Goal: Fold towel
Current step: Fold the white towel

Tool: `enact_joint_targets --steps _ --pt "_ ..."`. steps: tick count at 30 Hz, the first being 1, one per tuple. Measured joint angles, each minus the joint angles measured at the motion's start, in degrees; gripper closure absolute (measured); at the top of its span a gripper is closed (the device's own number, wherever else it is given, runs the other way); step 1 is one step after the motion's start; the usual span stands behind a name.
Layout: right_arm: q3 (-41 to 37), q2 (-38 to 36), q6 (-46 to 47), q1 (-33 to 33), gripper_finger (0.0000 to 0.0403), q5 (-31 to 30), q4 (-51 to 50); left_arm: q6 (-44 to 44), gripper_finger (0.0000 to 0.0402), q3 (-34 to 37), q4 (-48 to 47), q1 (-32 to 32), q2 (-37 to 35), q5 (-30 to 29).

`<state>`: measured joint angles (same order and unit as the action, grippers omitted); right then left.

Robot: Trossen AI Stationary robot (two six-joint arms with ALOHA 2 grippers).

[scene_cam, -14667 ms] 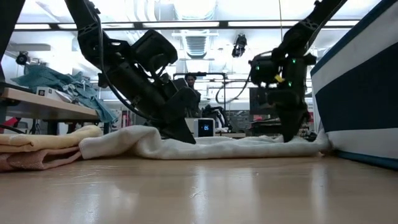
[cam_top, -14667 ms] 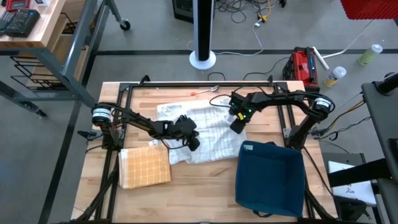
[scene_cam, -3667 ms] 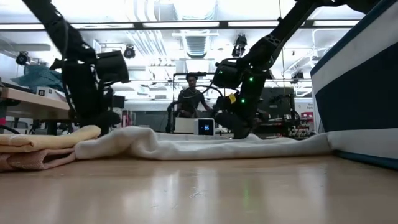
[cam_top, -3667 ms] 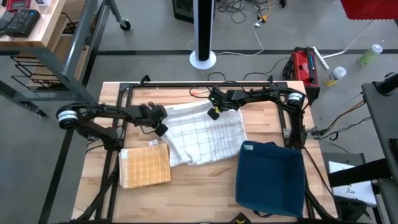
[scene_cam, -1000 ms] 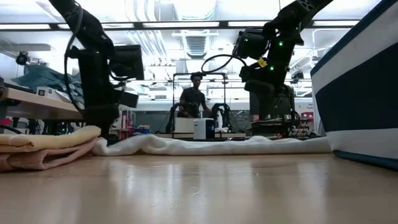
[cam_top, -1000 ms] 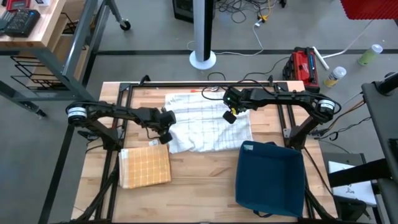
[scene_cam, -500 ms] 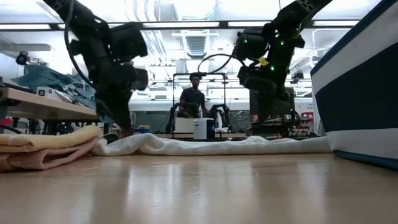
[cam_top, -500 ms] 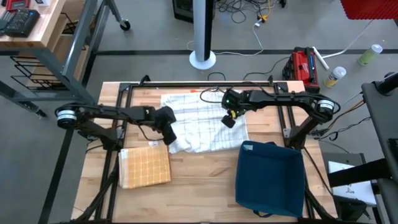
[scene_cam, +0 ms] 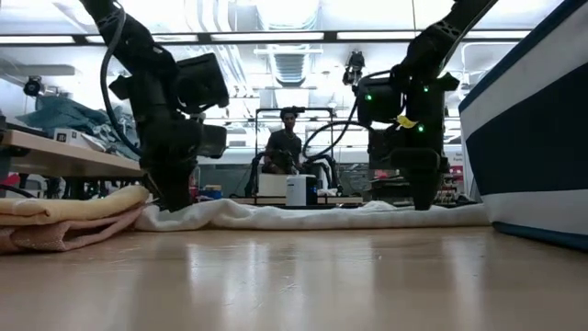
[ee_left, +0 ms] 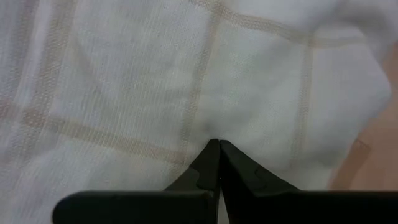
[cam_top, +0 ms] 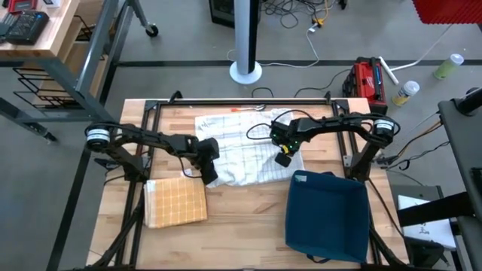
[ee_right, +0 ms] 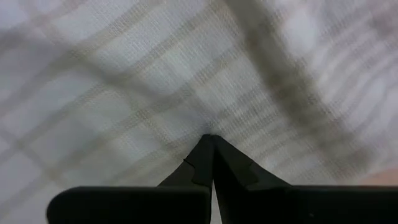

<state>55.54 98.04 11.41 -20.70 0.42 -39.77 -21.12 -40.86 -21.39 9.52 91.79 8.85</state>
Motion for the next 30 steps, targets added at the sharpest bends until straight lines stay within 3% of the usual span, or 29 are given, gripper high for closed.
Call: enact_joint_targets --steps 4,8,10,22,26,30 --pt "-0.10 0.00 -0.03 -0.36 0.0403 -2.70 -1.07 1.29 0.0400 0.02 -0.43 -0.02 -0.61 -1.04" --pt "0.48 -0.07 -0.04 -1.22 0.0403 -4.13 -1.39 2.37 0.0400 0.30 -2.19 0.00 -3.78 -10.28" --pt "0.82 -0.07 -0.14 -1.37 0.0403 -4.38 -1.90 2.48 0.0398 0.53 -3.76 0.07 -5.32 -12.23" --pt "1.42 -5.06 -0.47 -1.56 0.0403 -5.27 -2.45 1.80 0.0400 0.50 -16.51 0.00 -12.11 -11.29" --pt "0.85 -6.53 -0.45 -2.30 0.0403 -8.69 -6.06 1.09 0.0399 0.09 -11.04 -0.03 -13.04 -6.66" --pt "-0.90 -9.61 -1.58 -5.96 0.0403 -2.39 -5.60 0.89 0.0396 -1.03 2.62 -0.26 -13.14 -4.94"
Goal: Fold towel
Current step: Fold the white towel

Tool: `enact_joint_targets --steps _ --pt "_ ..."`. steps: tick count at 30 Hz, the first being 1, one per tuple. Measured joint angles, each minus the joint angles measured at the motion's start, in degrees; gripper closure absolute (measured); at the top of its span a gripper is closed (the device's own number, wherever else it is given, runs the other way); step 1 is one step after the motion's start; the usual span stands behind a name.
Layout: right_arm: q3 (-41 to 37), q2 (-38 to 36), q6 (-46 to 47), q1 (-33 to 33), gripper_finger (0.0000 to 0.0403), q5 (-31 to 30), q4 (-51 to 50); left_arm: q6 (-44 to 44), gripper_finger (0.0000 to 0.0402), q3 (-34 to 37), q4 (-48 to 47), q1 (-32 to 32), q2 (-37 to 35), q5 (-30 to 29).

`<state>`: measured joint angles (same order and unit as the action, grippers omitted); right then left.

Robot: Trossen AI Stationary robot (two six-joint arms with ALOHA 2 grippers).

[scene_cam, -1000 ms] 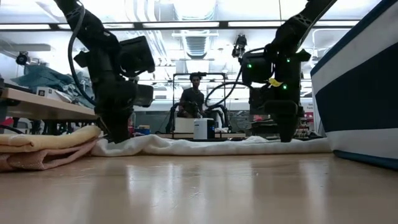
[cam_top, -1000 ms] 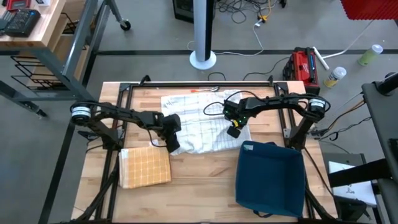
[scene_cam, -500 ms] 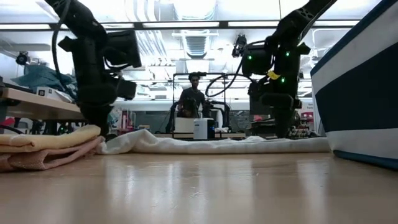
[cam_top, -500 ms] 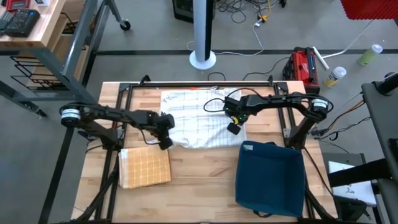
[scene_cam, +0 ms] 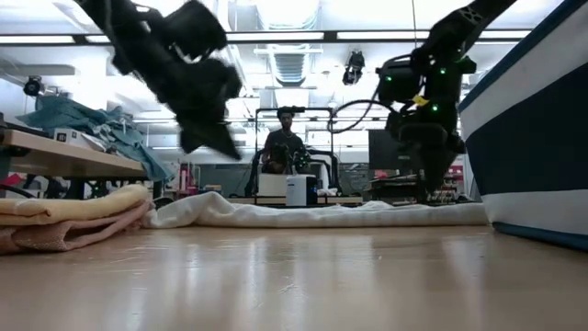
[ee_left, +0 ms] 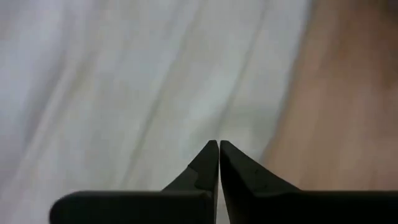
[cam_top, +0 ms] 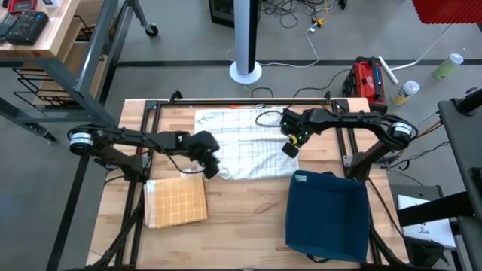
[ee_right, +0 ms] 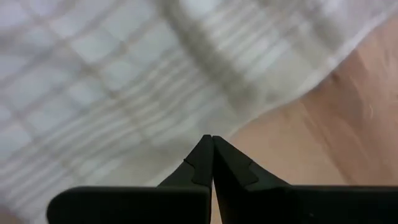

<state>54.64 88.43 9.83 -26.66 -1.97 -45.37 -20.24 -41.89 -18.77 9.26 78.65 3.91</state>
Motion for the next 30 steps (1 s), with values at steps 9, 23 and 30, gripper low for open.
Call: enact_joint_targets --steps 9,23,30 --pt "-5.41 -4.19 2.90 -6.39 0.0403 1.48 5.47 7.42 0.0399 -6.05 16.45 0.19 5.71 -9.30" --pt "-7.33 -5.26 3.65 -9.16 0.0341 2.65 9.39 10.94 0.0400 -15.67 16.86 0.59 30.37 -15.32" --pt "-7.71 -5.51 1.08 -10.84 0.0255 12.57 9.58 12.22 0.0398 -17.04 13.82 0.66 33.05 -13.66"
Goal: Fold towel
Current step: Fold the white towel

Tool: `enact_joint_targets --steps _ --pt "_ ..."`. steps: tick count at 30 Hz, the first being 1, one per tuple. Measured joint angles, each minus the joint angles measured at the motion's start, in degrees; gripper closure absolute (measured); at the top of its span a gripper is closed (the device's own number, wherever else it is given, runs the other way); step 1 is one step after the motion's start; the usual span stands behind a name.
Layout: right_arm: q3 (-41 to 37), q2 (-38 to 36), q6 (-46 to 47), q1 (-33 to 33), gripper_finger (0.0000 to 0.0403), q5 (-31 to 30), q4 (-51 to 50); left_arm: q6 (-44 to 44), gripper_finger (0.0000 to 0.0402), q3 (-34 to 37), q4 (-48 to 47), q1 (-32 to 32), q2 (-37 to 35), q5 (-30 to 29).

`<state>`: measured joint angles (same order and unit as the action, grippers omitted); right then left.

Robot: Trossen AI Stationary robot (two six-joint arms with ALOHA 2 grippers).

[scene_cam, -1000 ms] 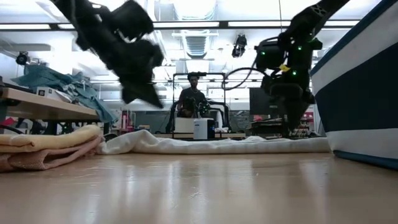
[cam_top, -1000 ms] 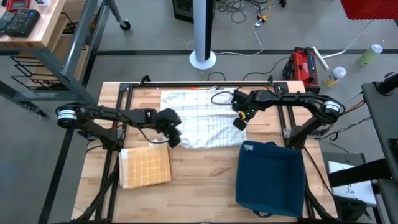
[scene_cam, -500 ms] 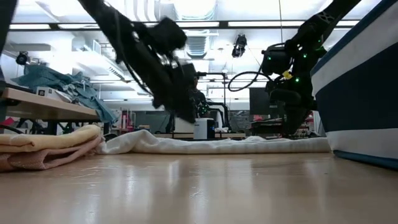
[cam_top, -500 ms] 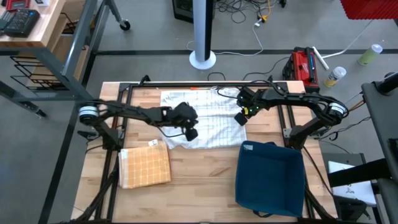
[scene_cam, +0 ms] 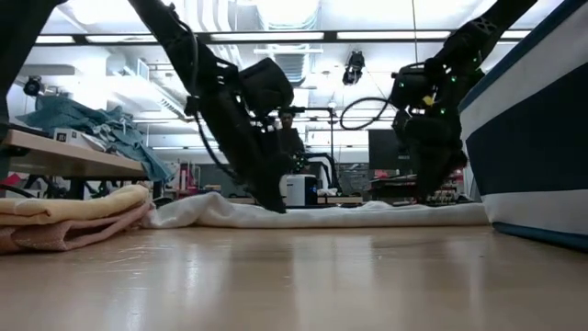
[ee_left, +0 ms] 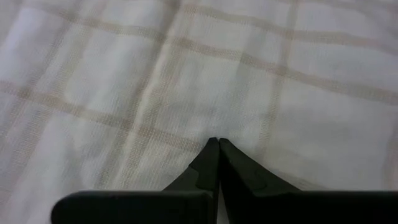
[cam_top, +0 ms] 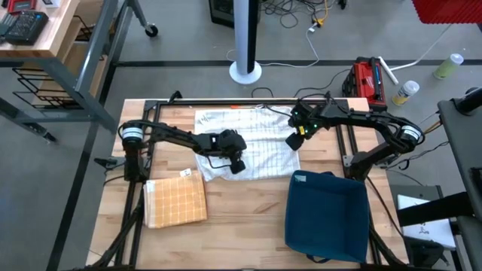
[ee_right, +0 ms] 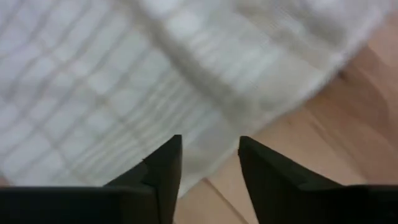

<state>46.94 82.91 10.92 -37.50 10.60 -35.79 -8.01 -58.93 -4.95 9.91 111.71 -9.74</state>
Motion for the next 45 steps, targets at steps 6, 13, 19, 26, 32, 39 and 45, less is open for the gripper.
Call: enact_joint_targets --steps 6,13,19,26,32,39,45 --pt "1.34 -0.11 -11.64 3.88 0.0223 1.49 2.85 5.87 0.0399 0.87 -8.93 -0.11 -7.39 2.92" --pt "5.61 -0.15 -16.26 11.08 0.0222 1.50 -0.05 8.92 0.0401 1.51 -24.54 -0.13 -18.61 6.65" --pt "10.50 0.15 -16.47 19.03 0.0222 1.45 -1.43 5.22 0.0393 1.99 -33.76 -0.84 -25.64 17.28" --pt "16.15 5.49 -11.34 29.00 0.0222 0.84 -1.39 1.38 0.0363 2.31 -39.61 -6.18 -26.41 18.71" --pt "19.70 12.07 -9.42 34.13 0.0222 -0.71 -2.76 -1.79 0.0307 4.00 -38.73 -11.72 -26.41 13.08" --pt "22.27 18.17 -7.80 36.57 0.0222 -2.93 -8.00 -9.67 0.0240 9.34 -32.40 -13.66 -26.45 6.40" --pt "22.43 22.16 -6.94 37.69 0.0222 -3.26 -8.89 -12.22 0.0220 16.04 -21.28 -13.55 -26.45 2.19"
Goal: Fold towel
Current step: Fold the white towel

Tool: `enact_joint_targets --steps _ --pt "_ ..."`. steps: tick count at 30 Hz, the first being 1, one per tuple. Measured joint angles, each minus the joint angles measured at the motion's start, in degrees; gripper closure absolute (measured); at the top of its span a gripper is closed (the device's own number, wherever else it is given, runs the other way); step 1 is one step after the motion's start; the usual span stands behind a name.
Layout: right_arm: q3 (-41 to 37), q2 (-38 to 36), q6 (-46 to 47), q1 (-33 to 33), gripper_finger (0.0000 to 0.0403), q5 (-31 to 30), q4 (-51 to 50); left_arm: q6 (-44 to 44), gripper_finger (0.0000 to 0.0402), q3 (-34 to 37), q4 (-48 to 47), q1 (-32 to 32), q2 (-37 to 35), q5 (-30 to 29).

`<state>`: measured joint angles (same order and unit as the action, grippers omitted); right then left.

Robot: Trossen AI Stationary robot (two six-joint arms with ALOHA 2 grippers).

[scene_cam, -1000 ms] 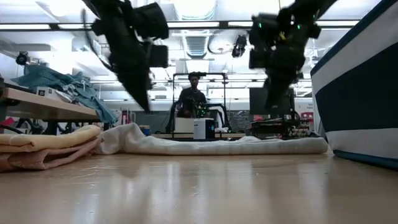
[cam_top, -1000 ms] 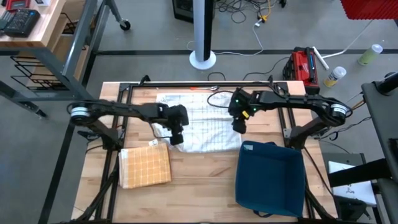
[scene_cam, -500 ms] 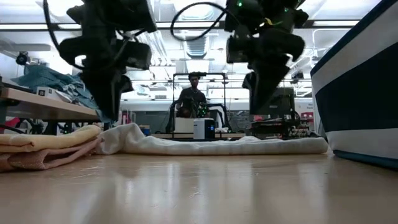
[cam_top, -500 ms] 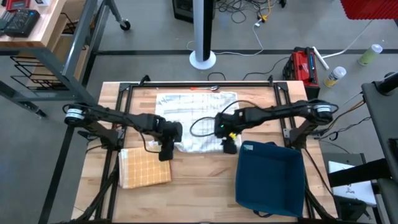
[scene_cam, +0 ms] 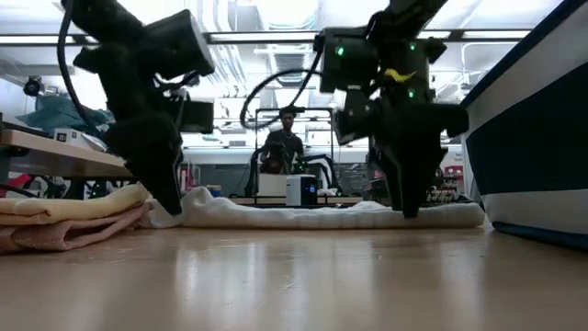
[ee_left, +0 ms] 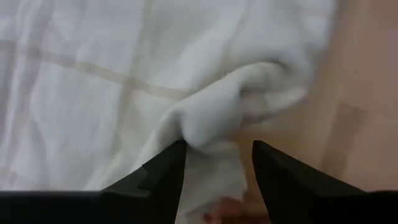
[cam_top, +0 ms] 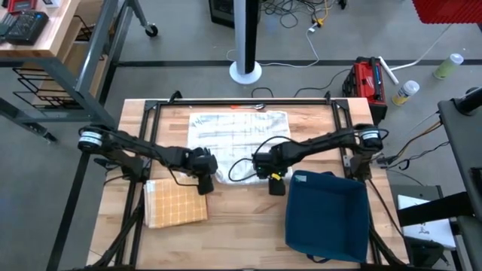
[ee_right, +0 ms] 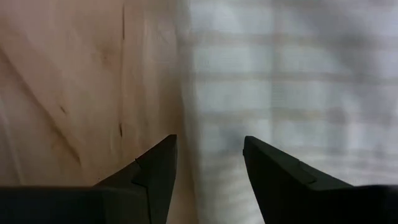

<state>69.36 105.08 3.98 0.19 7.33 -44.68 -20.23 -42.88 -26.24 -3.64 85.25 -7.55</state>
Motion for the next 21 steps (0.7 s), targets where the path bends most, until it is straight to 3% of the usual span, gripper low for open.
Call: enact_joint_targets --steps 6,10,13,18,21 --pt "0.13 3.70 1.56 0.46 0.0222 -0.72 0.41 -5.15 0.0246 4.09 5.53 0.09 -0.02 -3.38" --pt "0.30 5.06 3.66 0.57 0.0236 -4.48 0.37 -7.72 0.0278 5.62 5.82 0.08 -0.15 -4.77" --pt "0.24 5.40 4.77 0.57 0.0276 -9.56 0.17 -7.78 0.0316 6.44 6.05 0.09 -0.24 -4.94" --pt "1.00 5.47 5.02 0.17 0.0385 -11.26 -1.32 -6.83 0.0389 6.55 5.58 0.09 -0.26 -5.00" --pt "2.41 5.44 4.49 0.17 0.0389 -11.50 -4.06 -4.21 0.0387 5.29 4.03 0.09 -0.09 -4.67"
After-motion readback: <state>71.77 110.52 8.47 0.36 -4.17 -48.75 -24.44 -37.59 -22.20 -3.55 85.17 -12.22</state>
